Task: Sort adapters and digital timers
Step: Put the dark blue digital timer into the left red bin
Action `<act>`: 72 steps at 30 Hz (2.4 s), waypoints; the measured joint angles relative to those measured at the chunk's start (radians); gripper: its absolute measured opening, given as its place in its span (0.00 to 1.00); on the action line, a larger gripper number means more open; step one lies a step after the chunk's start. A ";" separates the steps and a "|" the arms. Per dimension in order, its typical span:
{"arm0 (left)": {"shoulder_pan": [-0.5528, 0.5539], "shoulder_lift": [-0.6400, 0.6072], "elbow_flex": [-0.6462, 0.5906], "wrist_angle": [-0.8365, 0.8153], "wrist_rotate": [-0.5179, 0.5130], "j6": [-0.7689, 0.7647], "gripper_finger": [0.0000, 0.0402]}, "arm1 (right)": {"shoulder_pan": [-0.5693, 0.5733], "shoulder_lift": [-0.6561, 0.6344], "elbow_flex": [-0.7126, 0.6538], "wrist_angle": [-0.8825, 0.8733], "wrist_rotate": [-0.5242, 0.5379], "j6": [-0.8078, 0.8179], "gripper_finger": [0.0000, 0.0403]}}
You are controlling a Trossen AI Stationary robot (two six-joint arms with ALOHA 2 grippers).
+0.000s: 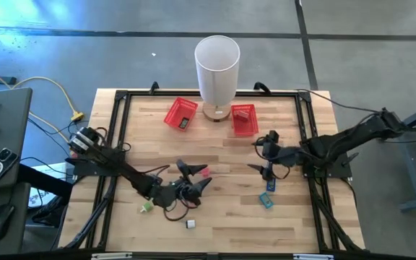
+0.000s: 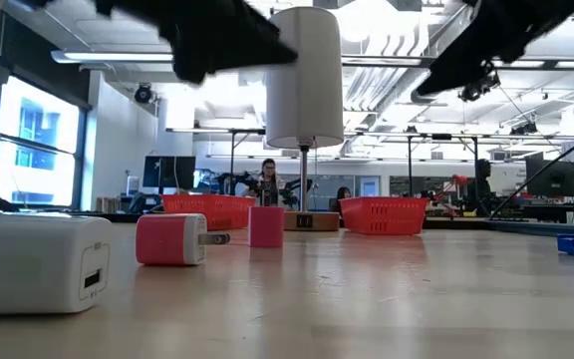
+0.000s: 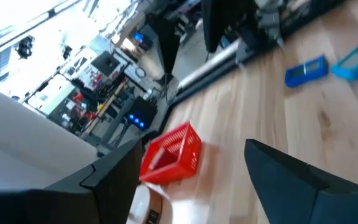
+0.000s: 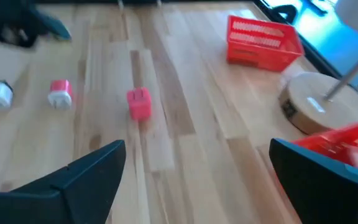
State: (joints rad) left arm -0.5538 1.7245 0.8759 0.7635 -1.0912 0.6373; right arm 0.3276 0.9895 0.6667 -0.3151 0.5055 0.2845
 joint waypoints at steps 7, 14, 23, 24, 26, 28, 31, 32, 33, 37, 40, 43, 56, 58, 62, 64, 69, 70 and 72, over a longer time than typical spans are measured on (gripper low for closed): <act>-0.046 -0.124 0.000 -0.001 0.004 0.023 0.66 | 0.104 0.102 0.235 -0.350 0.092 0.218 0.96; -0.065 -0.224 0.000 -0.360 0.043 -0.239 0.66 | 0.107 0.164 0.317 -0.773 -0.111 0.862 0.96; 0.009 -0.340 -0.001 -1.008 0.490 -0.684 0.66 | 0.160 0.231 0.316 -0.861 -0.204 1.079 0.96; 0.016 -0.346 -0.001 -1.009 0.510 -0.708 0.66 | 0.166 0.240 0.316 -0.833 -0.188 1.084 0.96; 0.018 -0.347 -0.001 -1.008 0.528 -0.722 0.66 | 0.171 0.252 0.316 -0.767 -0.194 1.080 0.96; 0.013 -0.347 -0.002 -1.012 0.534 -0.725 0.66 | 0.168 0.260 0.316 -0.696 -0.261 1.076 0.96; 0.005 -0.347 -0.002 -1.008 0.535 -0.756 0.66 | 0.161 0.263 0.316 -0.579 -0.277 1.030 0.96; 0.005 -0.347 -0.003 -1.002 0.535 -0.773 0.66 | 0.155 0.263 0.316 -0.544 -0.273 1.001 0.96; 0.005 -0.346 -0.005 -0.986 0.535 -0.794 0.66 | 0.149 0.263 0.316 -0.511 -0.261 0.970 0.96; -0.001 -0.335 -0.043 -0.867 0.510 -0.853 0.66 | 0.131 0.263 0.316 -0.404 -0.223 0.819 0.96; -0.014 -0.321 -0.072 -0.775 0.469 -0.875 0.66 | 0.122 0.263 0.316 -0.311 -0.214 0.732 0.96; -0.033 -0.320 -0.105 -0.712 0.449 -0.881 0.66 | 0.114 0.263 0.315 -0.193 -0.146 0.651 0.96; -0.081 -0.320 -0.121 -0.630 0.427 -0.746 0.66 | 0.067 0.263 0.315 -0.405 -0.251 1.018 0.94; -0.091 -0.320 -0.121 -0.641 0.427 -0.746 0.66 | 0.062 0.266 0.315 -0.484 -0.282 1.091 0.94; -0.106 -0.320 -0.121 -0.662 0.427 -0.747 0.66 | 0.063 0.272 0.315 -0.619 -0.351 1.185 0.94; -0.106 -0.320 -0.121 -0.662 0.428 -0.746 0.66 | 0.063 0.291 0.315 -0.667 -0.375 1.186 0.94; -0.087 -0.320 -0.121 -0.658 0.428 -0.731 0.66 | 0.065 0.361 0.315 -0.716 -0.375 1.186 0.94; -0.081 -0.320 -0.121 -0.658 0.428 -0.748 0.66 | 0.065 0.378 0.315 -0.711 -0.377 1.186 0.94; -0.069 -0.320 -0.121 -0.658 0.428 -0.782 0.66 | 0.065 0.418 0.315 -0.698 -0.379 1.202 0.94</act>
State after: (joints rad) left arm -0.6227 1.4044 0.7551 0.1056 -0.6629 -0.1451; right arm 0.3927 1.4071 0.9817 -1.0133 0.1269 1.4861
